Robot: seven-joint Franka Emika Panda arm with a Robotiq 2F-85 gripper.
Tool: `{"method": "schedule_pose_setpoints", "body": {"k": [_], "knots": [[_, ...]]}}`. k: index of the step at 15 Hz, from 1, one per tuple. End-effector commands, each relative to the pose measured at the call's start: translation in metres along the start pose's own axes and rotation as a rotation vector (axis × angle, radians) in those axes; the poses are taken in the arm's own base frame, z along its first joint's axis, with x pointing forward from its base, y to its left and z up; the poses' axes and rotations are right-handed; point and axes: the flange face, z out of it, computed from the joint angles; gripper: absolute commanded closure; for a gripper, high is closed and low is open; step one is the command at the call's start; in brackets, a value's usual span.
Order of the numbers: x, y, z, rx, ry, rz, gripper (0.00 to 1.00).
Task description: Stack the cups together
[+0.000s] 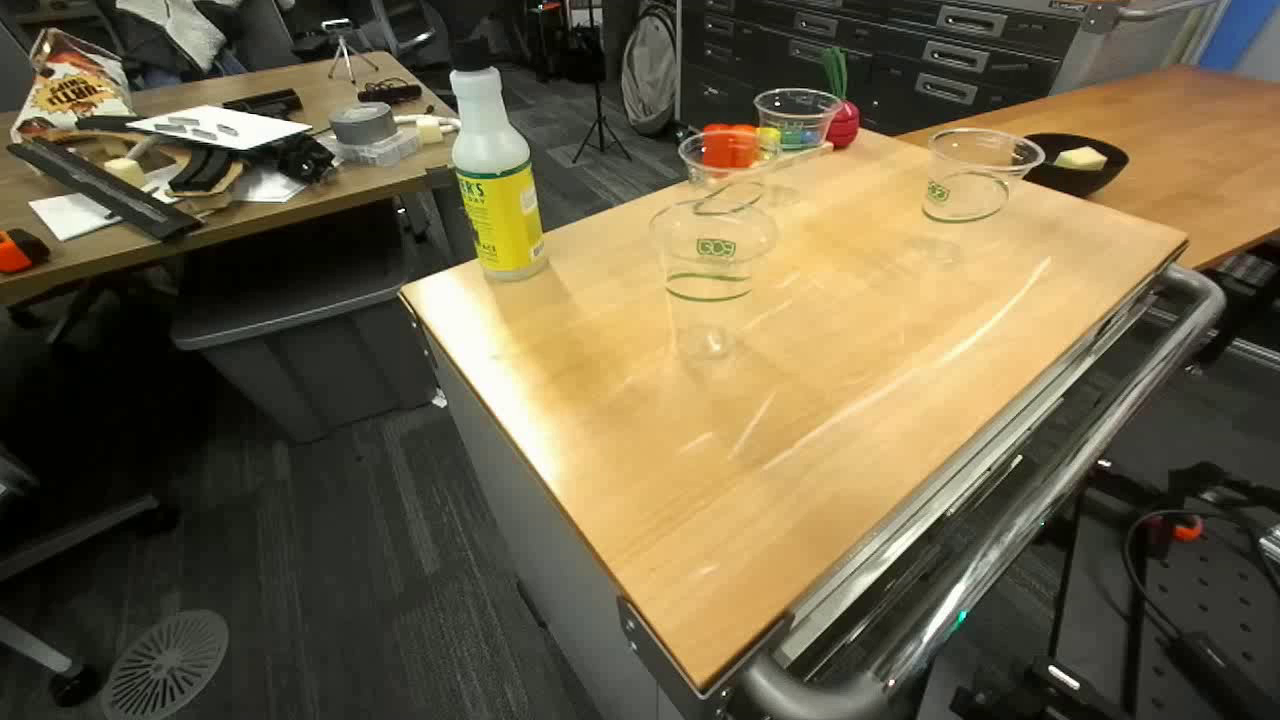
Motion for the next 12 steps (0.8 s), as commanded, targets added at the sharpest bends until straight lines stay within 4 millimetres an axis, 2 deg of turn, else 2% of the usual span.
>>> {"method": "schedule_pose_setpoints", "body": {"k": [1, 4, 12], "knots": [[0.0005, 0.0000, -0.0028, -0.001, 0.003, 0.000, 0.00], [-0.0006, -0.0003, -0.0095, -0.002, 0.019, -0.001, 0.00], [0.0037, -0.0041, -0.0087, -0.010, 0.016, -0.012, 0.00]]}}
